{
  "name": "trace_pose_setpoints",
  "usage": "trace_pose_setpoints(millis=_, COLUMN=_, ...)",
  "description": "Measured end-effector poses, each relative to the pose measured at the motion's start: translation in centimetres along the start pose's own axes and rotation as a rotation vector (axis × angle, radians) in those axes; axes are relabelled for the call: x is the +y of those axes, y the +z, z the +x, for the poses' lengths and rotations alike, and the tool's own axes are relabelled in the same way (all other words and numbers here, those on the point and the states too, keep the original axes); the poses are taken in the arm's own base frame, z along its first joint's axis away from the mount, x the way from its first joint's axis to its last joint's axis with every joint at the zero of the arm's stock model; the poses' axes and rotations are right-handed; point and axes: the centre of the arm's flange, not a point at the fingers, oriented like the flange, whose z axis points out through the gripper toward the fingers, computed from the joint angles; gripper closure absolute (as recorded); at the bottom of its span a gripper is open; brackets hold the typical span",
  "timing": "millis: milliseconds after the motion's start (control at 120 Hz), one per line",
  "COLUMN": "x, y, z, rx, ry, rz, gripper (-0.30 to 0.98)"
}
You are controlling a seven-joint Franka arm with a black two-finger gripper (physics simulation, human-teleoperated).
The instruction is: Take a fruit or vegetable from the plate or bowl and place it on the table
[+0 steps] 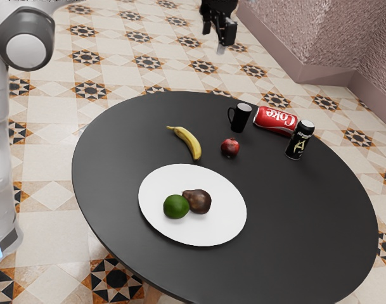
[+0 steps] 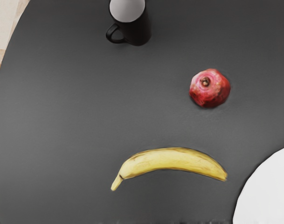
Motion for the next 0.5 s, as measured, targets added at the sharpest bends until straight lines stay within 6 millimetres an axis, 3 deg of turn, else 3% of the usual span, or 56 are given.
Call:
trace_pose_setpoints(millis=142, x=9.4, y=-1.3, z=-1.2, rx=0.011, ry=0.172, rz=0.006, gripper=0.00)
trace_pose_setpoints(millis=225, x=12.8, y=-0.7, z=-1.4, rx=-0.006, ry=0.232, rz=0.003, gripper=0.00)
trace_pose_setpoints(millis=292, x=12.6, y=1.0, z=-0.7, rx=-0.045, ry=0.222, rz=-0.002, gripper=0.00)
trace_pose_setpoints(millis=367, x=10.2, y=4.7, z=0.2, rx=-0.136, ry=0.172, rz=-0.025, gripper=0.00)
trace_pose_setpoints(millis=417, x=9.2, y=6.2, z=0.5, rx=-0.173, ry=0.148, rz=-0.039, gripper=0.00)
trace_pose_setpoints(millis=450, x=9.8, y=6.8, z=0.3, rx=-0.194, ry=0.155, rz=-0.046, gripper=0.00)
trace_pose_setpoints(millis=500, x=12.4, y=8.0, z=-1.2, rx=-0.230, ry=0.197, rz=-0.048, gripper=0.00)
